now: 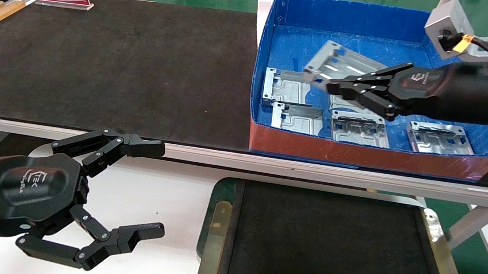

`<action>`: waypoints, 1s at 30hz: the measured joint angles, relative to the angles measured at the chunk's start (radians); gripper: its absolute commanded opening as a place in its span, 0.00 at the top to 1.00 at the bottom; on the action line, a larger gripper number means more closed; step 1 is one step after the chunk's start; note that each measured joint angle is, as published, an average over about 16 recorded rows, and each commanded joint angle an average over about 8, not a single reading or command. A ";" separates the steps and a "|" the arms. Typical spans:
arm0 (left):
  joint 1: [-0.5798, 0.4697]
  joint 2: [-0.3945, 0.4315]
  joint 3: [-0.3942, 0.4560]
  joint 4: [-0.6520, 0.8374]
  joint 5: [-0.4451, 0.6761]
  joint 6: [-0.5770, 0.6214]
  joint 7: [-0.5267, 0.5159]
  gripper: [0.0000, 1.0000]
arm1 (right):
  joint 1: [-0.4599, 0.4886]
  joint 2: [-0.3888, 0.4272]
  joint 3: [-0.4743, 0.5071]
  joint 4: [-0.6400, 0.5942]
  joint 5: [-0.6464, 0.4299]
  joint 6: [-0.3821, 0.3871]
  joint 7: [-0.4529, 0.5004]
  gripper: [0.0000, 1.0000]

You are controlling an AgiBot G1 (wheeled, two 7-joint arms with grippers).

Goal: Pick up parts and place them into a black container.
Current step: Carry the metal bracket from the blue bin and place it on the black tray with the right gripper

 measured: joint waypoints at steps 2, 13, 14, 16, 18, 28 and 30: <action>0.000 0.000 0.000 0.000 0.000 0.000 0.000 0.00 | -0.015 0.001 -0.008 0.040 0.029 -0.024 0.011 1.00; 0.000 0.000 0.000 0.000 0.000 0.000 0.000 0.00 | -0.182 0.075 -0.129 0.428 0.260 -0.053 0.132 1.00; 0.000 0.000 0.000 0.000 0.000 0.000 0.000 0.00 | -0.199 0.085 -0.144 0.465 0.279 -0.052 0.142 1.00; 0.000 0.000 0.000 0.000 0.000 0.000 0.000 0.00 | -0.232 0.107 -0.173 0.533 0.313 -0.048 0.157 1.00; 0.000 0.000 0.000 0.000 0.000 0.000 0.000 0.00 | -0.260 0.126 -0.200 0.590 0.338 -0.044 0.164 1.00; 0.000 0.000 0.000 0.000 0.000 0.000 0.000 0.00 | -0.358 0.166 -0.307 0.687 0.343 -0.030 0.096 1.00; 0.000 0.000 0.000 0.000 0.000 0.000 0.000 0.00 | -0.372 0.164 -0.325 0.679 0.334 -0.028 0.070 1.00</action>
